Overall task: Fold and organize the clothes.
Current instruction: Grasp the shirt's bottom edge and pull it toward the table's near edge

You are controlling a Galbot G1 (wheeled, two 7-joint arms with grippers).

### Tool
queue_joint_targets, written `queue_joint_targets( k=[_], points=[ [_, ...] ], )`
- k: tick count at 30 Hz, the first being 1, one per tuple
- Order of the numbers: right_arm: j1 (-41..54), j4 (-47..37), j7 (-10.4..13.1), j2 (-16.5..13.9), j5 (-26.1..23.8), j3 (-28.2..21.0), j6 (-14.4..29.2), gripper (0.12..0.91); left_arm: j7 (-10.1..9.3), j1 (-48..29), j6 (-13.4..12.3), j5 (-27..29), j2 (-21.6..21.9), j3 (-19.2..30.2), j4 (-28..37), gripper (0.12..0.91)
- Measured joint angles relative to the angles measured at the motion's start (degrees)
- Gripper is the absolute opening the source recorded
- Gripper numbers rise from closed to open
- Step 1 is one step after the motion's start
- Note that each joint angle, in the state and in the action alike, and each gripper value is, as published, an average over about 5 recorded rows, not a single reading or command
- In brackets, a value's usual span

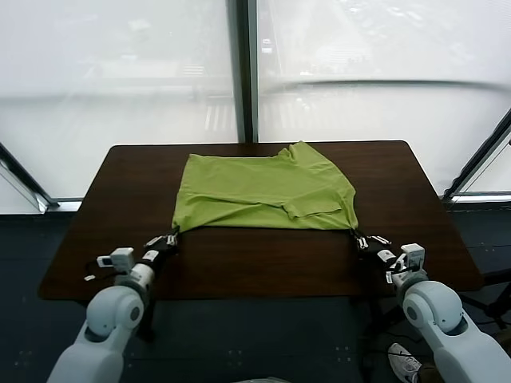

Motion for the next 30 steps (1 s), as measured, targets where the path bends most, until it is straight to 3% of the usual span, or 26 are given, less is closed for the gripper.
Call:
queue_joint_targets(
  k=[12,22,25,30],
  points=[
    [-6.02,4.56,2.33,-10.02,5.19,3.14,-1.87,0.139,-0.41,5.12,0.44,-0.12,3.52,-1.90,-4.76,0.147],
    [-9.62,5.88,2.92,-16.18,8.10,4.27,-2.43,0.154,-1.30,13.50,0.82,1.31,2.67,-4.87,-10.51,0.147],
    [-10.25,6.28,3.11,-17.27,8.59,4.45,-2.86,0.252,-2.10,15.87,1.25,1.09,2.46,-5.66,-11.77,0.147],
    [-11.91,7.51,2.68,-18.49,9.05,5.58,-3.33,0.587,-3.66,19.00,2.79,2.16,2.72,-7.16,-13.50,0.160]
  ],
)
